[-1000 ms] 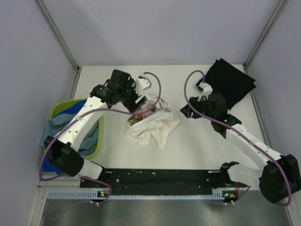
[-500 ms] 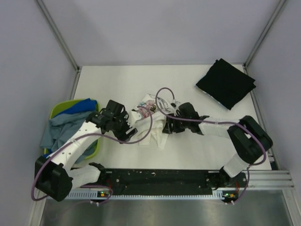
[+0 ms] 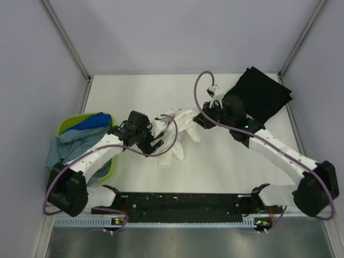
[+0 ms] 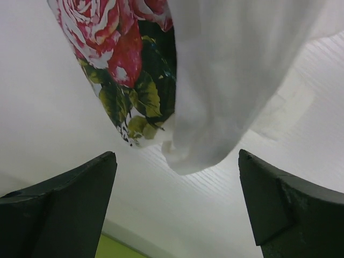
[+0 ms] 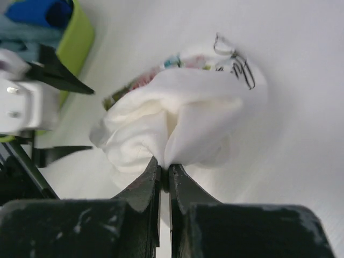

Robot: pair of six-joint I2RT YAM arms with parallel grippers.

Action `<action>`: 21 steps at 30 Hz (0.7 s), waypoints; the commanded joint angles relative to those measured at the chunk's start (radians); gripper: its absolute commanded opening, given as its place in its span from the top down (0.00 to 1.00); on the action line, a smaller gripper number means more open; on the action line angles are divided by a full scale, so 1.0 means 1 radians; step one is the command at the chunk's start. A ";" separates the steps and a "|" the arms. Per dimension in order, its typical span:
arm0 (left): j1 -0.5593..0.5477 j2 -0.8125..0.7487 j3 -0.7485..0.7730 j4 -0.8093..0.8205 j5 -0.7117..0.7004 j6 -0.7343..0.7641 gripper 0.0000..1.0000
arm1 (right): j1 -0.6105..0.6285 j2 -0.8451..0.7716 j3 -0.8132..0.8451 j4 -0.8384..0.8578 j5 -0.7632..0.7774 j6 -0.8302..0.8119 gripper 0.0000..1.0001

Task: Fold and stack the t-shirts
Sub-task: Flatten out the tshirt

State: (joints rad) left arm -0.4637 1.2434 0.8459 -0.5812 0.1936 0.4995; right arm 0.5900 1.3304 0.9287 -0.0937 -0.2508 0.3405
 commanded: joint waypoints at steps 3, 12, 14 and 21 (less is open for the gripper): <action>-0.061 0.152 0.080 0.208 -0.020 -0.030 0.01 | -0.021 -0.230 0.113 -0.146 0.100 -0.126 1.00; -0.113 0.395 0.185 0.290 -0.017 -0.073 0.15 | -0.048 -0.327 0.159 -0.204 0.220 -0.190 1.00; -0.112 0.410 0.196 0.307 -0.005 -0.087 0.46 | -0.062 -0.332 0.159 -0.202 0.232 -0.196 1.00; -0.067 0.312 0.375 0.288 -0.348 -0.003 0.97 | -0.194 -0.295 0.304 -0.198 0.246 -0.195 1.00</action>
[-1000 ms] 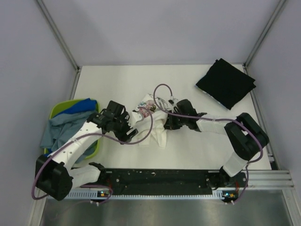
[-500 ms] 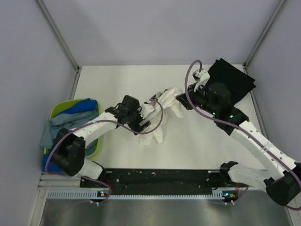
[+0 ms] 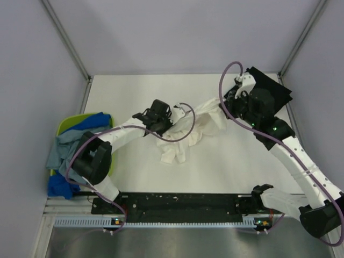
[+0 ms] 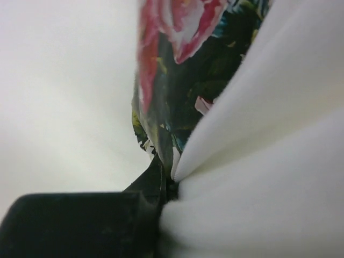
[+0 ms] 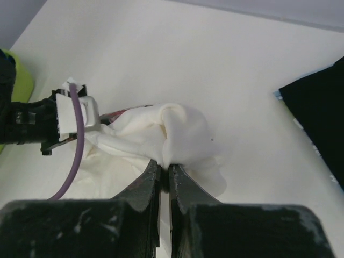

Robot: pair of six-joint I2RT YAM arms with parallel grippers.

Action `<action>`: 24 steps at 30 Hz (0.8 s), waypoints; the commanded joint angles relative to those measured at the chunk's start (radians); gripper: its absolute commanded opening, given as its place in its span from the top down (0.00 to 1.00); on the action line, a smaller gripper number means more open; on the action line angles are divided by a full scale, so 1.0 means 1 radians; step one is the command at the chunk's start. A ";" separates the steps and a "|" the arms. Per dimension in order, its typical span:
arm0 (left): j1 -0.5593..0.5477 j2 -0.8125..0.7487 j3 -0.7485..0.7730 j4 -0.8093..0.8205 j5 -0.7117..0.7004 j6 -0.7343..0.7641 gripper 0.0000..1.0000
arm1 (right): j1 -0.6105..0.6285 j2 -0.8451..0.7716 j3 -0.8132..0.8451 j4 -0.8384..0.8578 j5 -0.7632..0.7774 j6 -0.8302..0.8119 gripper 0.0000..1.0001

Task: Fold and stack the t-shirts
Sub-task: Flatten out the tshirt

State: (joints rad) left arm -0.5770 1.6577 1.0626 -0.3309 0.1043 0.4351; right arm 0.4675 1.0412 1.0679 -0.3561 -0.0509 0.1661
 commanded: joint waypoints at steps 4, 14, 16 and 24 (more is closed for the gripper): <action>0.108 -0.212 0.383 -0.126 -0.302 0.149 0.97 | -0.079 -0.009 0.332 0.055 0.115 -0.100 1.00; 0.072 -0.456 0.554 -0.629 -0.109 0.211 1.00 | -0.078 -0.219 0.484 -0.027 -0.047 -0.224 1.00; 0.068 -0.510 0.591 -0.709 -0.030 0.215 1.00 | -0.079 -0.251 0.500 -0.064 -0.156 -0.208 1.00; 0.066 -0.610 0.723 -1.006 0.285 0.224 1.00 | -0.079 -0.316 0.521 -0.190 -0.371 -0.128 1.00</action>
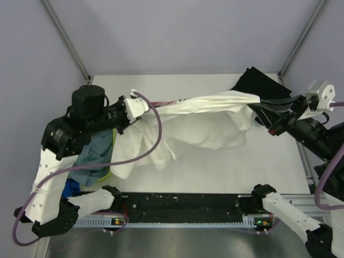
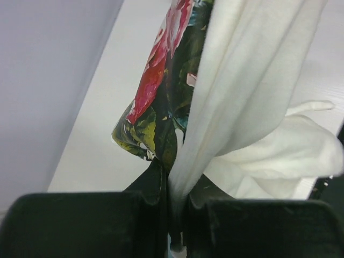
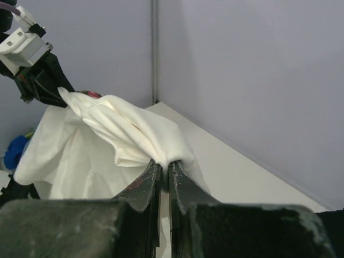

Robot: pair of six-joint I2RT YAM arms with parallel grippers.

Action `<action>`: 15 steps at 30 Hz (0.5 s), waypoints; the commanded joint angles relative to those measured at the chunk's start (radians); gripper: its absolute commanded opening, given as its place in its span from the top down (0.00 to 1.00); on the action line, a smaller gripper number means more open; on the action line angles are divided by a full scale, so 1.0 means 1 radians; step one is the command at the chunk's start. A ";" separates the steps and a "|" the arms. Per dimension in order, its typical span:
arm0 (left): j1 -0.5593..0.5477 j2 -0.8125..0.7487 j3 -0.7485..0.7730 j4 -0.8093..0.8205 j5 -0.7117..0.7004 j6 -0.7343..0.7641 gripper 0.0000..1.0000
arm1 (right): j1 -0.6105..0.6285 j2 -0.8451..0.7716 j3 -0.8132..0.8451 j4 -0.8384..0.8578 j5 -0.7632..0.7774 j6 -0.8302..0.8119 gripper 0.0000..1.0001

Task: Fold and stack the t-shirts
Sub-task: Flatten out the tshirt

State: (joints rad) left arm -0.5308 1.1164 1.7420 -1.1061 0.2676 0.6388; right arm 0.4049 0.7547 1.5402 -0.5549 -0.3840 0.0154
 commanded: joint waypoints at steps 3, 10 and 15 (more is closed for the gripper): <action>0.020 -0.066 -0.034 -0.238 0.176 0.073 1.00 | -0.015 0.003 0.031 0.026 0.025 0.012 1.00; 0.043 0.098 -0.295 0.147 -0.043 0.131 1.00 | -0.017 0.372 -0.049 0.228 0.347 -0.101 1.00; 0.138 0.360 -0.290 0.561 -0.160 0.101 0.69 | -0.023 0.734 0.013 0.452 0.359 -0.201 0.93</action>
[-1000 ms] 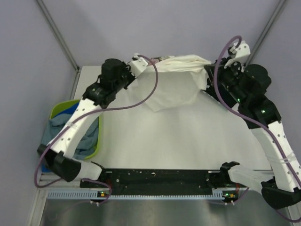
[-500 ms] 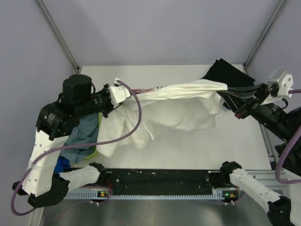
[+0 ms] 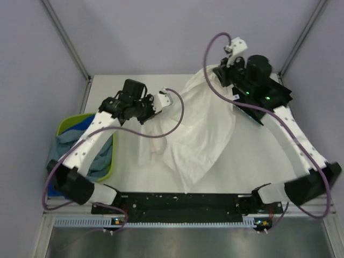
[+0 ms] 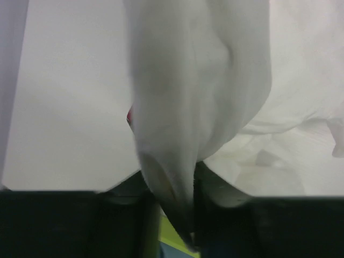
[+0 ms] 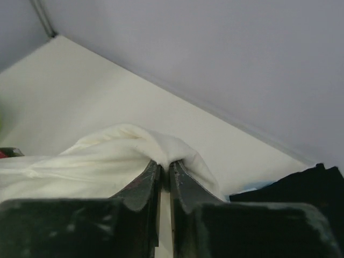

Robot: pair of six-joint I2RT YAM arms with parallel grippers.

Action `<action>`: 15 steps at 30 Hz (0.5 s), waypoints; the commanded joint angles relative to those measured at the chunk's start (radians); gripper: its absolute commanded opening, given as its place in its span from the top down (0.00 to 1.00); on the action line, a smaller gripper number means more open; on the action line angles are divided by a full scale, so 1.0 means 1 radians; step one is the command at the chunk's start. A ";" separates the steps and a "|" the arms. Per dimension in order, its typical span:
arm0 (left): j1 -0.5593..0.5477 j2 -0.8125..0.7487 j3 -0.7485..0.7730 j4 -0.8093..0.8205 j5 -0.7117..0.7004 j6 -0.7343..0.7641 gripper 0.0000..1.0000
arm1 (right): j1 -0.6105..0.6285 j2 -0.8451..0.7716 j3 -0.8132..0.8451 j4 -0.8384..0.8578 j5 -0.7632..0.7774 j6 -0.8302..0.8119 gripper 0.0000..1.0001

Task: Fold and stack the t-shirts
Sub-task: Flatten out the tshirt

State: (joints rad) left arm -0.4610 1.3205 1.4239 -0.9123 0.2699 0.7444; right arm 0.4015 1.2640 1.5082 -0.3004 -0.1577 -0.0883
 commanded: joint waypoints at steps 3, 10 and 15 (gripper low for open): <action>0.111 0.360 0.205 0.507 -0.356 -0.098 0.01 | -0.042 0.481 0.330 0.007 0.236 -0.025 0.35; 0.179 0.482 0.457 0.437 -0.411 -0.221 0.01 | -0.053 0.557 0.439 -0.206 0.250 0.036 0.25; 0.177 0.271 0.168 0.414 -0.166 -0.223 0.01 | -0.003 0.341 0.085 -0.140 -0.059 0.000 0.25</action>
State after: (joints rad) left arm -0.2668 1.7737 1.7447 -0.4828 -0.0715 0.5537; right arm 0.3447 1.8080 1.7786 -0.4843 0.0139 -0.0708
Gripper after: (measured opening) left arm 0.987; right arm 0.751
